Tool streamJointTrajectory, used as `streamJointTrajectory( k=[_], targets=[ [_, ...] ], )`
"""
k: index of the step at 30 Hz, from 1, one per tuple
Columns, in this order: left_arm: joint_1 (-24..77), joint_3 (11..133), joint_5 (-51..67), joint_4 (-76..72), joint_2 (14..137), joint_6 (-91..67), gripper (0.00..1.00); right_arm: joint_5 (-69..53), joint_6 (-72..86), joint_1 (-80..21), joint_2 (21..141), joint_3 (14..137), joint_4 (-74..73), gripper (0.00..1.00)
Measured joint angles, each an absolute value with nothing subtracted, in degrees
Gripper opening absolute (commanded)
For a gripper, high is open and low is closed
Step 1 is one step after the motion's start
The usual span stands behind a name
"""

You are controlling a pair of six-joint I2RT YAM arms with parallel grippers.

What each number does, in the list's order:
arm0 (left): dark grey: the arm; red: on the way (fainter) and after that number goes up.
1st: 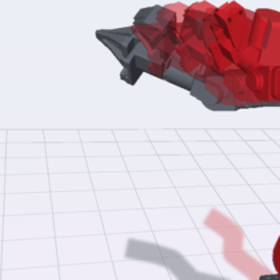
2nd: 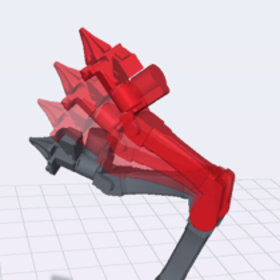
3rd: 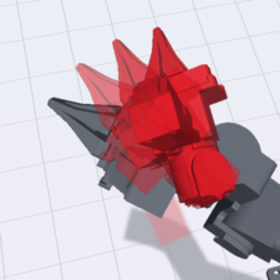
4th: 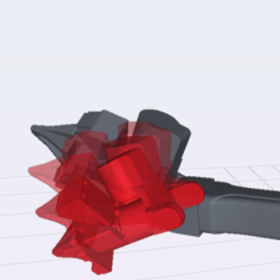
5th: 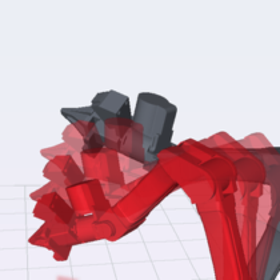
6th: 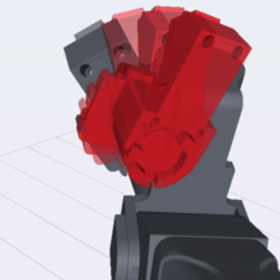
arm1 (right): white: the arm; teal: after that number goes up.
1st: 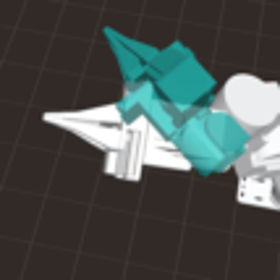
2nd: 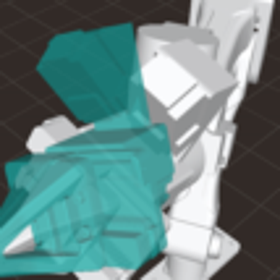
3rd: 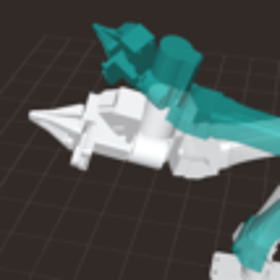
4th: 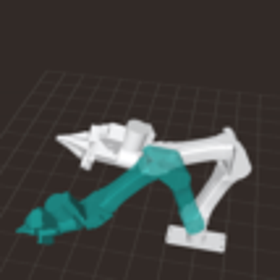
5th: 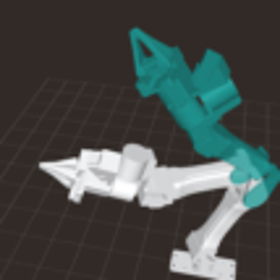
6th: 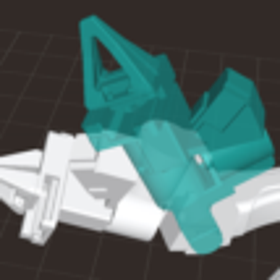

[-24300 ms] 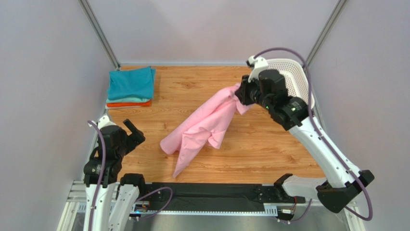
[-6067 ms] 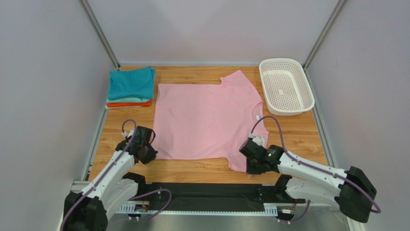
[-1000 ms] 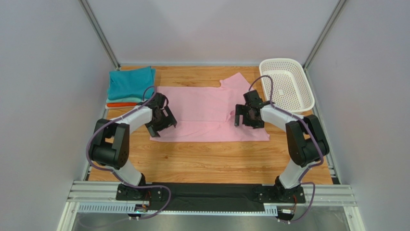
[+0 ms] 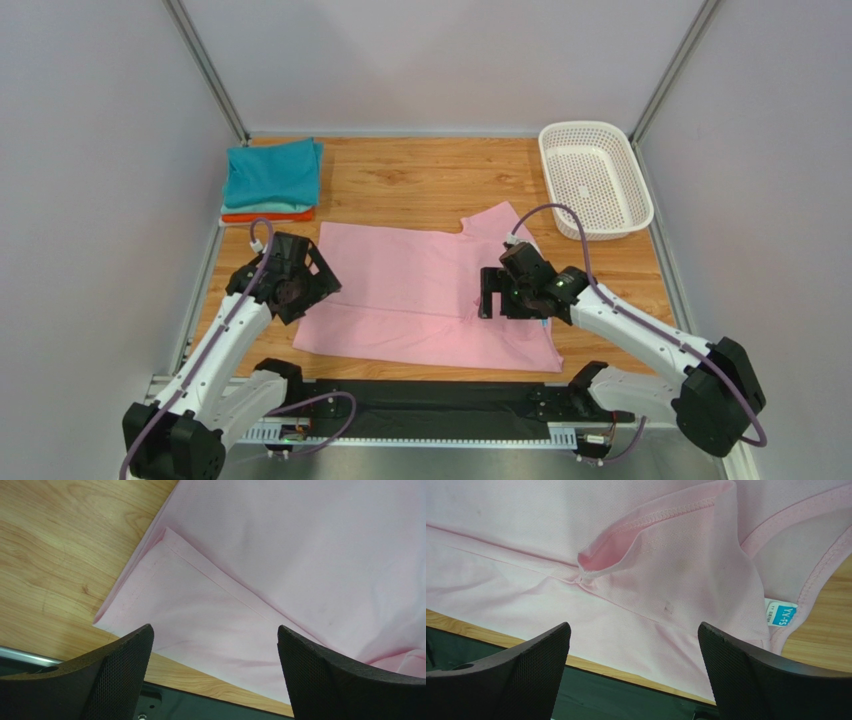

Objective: Fold and stack the t-shirts
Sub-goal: Fold the tshirt

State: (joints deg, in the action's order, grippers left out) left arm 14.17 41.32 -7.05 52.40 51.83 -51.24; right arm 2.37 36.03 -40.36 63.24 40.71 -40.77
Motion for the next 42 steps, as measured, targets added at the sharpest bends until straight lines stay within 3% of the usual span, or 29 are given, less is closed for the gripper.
streamJointTrajectory(
  k=[17,31,39,42],
  targets=[
    [14.17,38.13,-8.32,52.56,53.98,-50.89,1.0,9.15,27.88,-33.56,81.6,42.09,-30.52,1.0],
    [14.17,43.68,-9.8,53.43,56.31,-50.0,1.0,4.51,24.45,-33.58,66.87,44.03,-31.29,1.0],
    [13.76,60.47,-12.91,52.29,73.03,-46.96,1.0,5.56,24.21,-33.56,63.92,44.97,-34.17,1.0],
    [12.71,67.24,-13.93,51.07,81.08,-45.78,0.94,5.89,24.21,-33.58,62.92,44.97,-34.68,1.0]
  ],
)
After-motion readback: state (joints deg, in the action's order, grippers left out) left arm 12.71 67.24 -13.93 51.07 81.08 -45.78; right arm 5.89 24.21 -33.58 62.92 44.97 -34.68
